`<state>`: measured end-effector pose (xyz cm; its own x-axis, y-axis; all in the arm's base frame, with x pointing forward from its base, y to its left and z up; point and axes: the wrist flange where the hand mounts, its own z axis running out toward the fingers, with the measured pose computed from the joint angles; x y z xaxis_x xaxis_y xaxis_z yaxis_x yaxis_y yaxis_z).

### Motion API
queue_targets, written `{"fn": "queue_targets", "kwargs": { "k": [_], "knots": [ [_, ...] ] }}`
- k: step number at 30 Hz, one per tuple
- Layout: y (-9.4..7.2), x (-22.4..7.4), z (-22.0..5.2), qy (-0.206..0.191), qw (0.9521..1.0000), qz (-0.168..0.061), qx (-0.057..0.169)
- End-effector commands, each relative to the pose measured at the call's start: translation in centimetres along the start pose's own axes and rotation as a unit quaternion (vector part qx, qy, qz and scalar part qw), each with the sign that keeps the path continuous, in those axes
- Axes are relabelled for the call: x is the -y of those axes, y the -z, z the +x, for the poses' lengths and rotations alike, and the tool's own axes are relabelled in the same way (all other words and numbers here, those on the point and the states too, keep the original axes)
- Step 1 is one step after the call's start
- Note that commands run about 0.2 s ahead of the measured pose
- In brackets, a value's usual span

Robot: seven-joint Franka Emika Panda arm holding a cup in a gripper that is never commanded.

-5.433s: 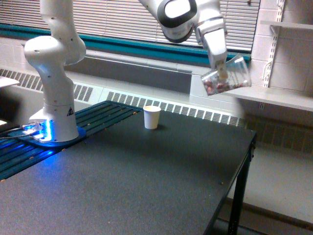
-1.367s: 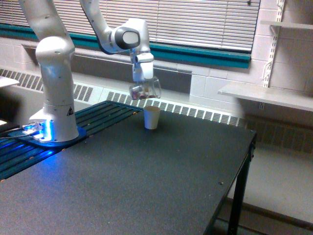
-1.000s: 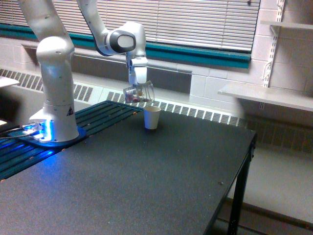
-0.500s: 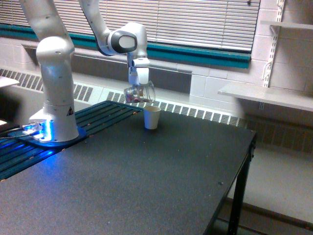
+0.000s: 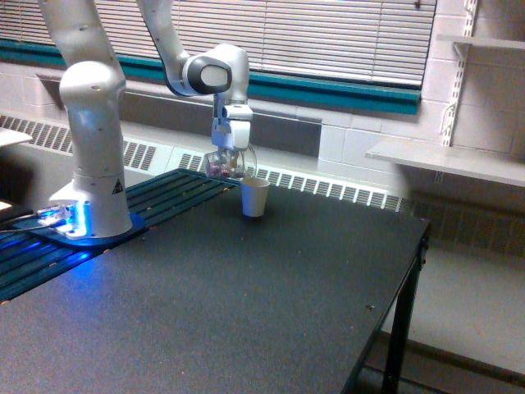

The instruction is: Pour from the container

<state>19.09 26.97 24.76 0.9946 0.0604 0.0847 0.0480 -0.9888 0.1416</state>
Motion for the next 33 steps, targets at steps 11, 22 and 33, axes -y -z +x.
{"fn": "queue_targets", "kwargs": {
  "k": [11, 22, 33],
  "knots": [
    [0.2, -1.2, 2.1, 0.036, 0.9990, -0.023, 0.010],
    [-0.2, -0.2, 1.3, 0.063, 0.9972, -0.027, 0.030],
    [0.2, -0.6, 2.7, 0.071, 0.9962, -0.039, 0.030]
  ]
}}
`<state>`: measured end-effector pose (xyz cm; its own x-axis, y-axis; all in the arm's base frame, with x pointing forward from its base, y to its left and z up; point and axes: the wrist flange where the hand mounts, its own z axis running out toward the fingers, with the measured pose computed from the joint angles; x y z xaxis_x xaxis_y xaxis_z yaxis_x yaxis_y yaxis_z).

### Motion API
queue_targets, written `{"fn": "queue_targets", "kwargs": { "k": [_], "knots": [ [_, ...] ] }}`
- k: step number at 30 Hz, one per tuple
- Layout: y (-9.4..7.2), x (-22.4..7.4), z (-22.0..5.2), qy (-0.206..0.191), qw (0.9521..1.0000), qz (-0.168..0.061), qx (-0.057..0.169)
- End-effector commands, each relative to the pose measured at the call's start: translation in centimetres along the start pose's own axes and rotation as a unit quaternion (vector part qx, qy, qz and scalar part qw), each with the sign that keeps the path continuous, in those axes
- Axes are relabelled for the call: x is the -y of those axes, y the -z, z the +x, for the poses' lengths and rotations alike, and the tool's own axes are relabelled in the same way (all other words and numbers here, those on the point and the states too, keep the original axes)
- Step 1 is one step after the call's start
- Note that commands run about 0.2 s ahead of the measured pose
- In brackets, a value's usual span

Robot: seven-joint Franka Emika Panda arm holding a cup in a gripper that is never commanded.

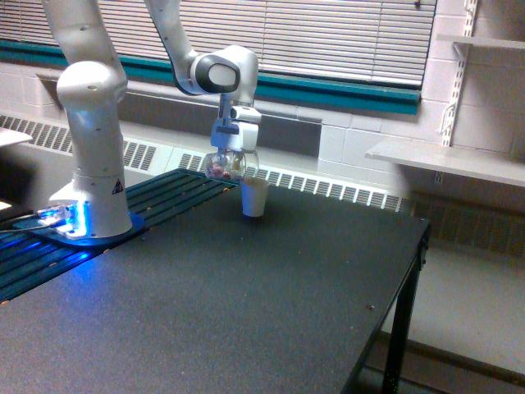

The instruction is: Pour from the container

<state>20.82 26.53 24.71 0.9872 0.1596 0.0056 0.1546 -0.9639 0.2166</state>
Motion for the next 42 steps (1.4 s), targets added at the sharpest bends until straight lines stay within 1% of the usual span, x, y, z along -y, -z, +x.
{"fn": "queue_targets", "kwargs": {
  "k": [1, 8, 13, 17, 20, 27, 42],
  "knots": [
    [0.5, -0.3, 1.0, 0.016, 0.9999, -0.005, -0.001],
    [0.4, -0.2, 0.9, 0.028, 0.9995, -0.010, 0.008],
    [0.1, 0.5, 0.2, 0.042, 0.9989, -0.008, 0.020],
    [-0.2, 0.7, 0.0, 0.050, 0.9983, -0.012, 0.026],
    [-0.1, 0.3, 0.4, 0.050, 0.9983, -0.016, 0.024],
    [0.8, -0.7, 2.3, 0.042, 0.9988, -0.025, 0.010],
    [0.9, -0.2, 2.2, 0.057, 0.9979, -0.027, 0.014]
  ]
}}
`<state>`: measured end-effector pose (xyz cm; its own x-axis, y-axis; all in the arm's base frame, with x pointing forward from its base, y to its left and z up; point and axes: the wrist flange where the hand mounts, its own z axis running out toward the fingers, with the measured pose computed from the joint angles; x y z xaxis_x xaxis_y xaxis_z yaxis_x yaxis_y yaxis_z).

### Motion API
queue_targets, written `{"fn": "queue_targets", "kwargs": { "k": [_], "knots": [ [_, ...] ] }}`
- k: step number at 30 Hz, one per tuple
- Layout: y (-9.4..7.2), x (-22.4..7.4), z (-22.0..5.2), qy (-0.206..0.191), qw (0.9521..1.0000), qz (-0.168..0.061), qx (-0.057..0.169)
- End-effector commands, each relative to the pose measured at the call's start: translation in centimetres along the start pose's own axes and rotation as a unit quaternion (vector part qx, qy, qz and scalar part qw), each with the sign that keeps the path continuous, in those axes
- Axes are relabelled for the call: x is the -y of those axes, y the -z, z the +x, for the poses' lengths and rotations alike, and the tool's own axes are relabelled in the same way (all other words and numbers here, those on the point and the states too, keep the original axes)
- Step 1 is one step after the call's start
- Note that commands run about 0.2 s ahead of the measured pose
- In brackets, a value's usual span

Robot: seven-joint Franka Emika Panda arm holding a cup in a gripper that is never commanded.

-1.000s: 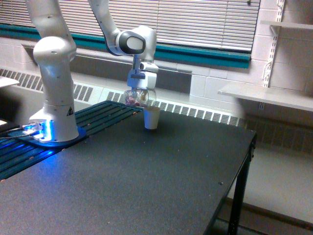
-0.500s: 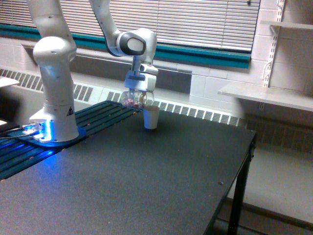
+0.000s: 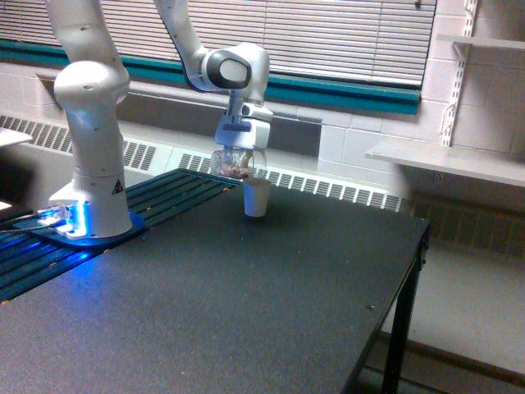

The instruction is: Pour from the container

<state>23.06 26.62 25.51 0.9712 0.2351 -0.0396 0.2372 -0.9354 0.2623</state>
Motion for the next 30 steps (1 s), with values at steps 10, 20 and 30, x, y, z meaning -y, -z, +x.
{"fn": "queue_targets", "kwargs": {
  "k": [10, 20, 30],
  "knots": [
    [0.6, -0.7, 0.5, 0.020, 0.9998, -0.008, 0.004],
    [0.8, -1.0, 0.4, 0.021, 0.9997, -0.010, 0.005],
    [1.3, -1.2, 0.8, 0.016, 0.9998, -0.011, -0.002]
  ]
}}
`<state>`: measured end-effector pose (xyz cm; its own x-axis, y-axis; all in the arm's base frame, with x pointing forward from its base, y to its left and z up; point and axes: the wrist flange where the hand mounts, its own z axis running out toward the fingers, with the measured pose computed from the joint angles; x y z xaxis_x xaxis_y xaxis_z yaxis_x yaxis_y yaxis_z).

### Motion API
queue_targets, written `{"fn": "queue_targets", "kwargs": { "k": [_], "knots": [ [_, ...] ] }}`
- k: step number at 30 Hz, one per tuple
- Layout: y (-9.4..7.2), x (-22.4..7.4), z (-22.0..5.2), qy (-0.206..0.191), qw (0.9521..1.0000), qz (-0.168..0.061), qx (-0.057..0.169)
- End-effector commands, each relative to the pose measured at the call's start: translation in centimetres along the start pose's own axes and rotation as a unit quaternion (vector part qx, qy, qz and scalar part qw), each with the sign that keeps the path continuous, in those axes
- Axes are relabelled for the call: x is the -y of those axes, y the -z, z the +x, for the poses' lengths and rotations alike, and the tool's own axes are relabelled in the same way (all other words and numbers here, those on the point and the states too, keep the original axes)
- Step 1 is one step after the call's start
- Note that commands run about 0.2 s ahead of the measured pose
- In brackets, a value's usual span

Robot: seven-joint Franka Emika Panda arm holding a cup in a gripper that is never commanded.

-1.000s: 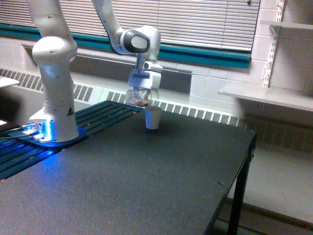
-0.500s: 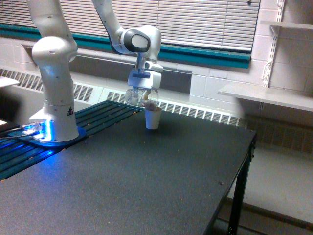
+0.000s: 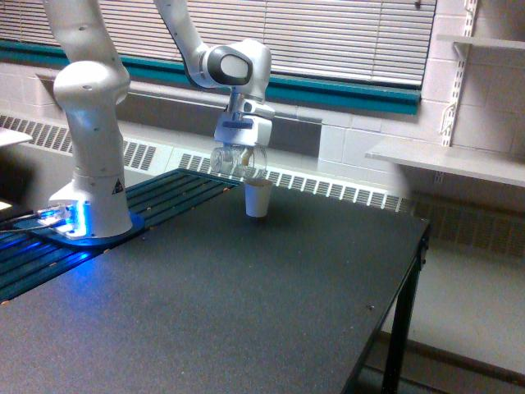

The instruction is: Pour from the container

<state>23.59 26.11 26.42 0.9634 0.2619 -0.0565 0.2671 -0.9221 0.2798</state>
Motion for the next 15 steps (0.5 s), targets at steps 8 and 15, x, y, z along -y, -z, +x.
{"fn": "queue_targets", "kwargs": {
  "k": [8, 15],
  "knots": [
    [1.9, -1.5, 1.9, -0.017, 0.9995, -0.001, -0.026],
    [2.7, -1.8, 2.7, -0.024, 0.9988, -0.002, -0.042]
  ]
}}
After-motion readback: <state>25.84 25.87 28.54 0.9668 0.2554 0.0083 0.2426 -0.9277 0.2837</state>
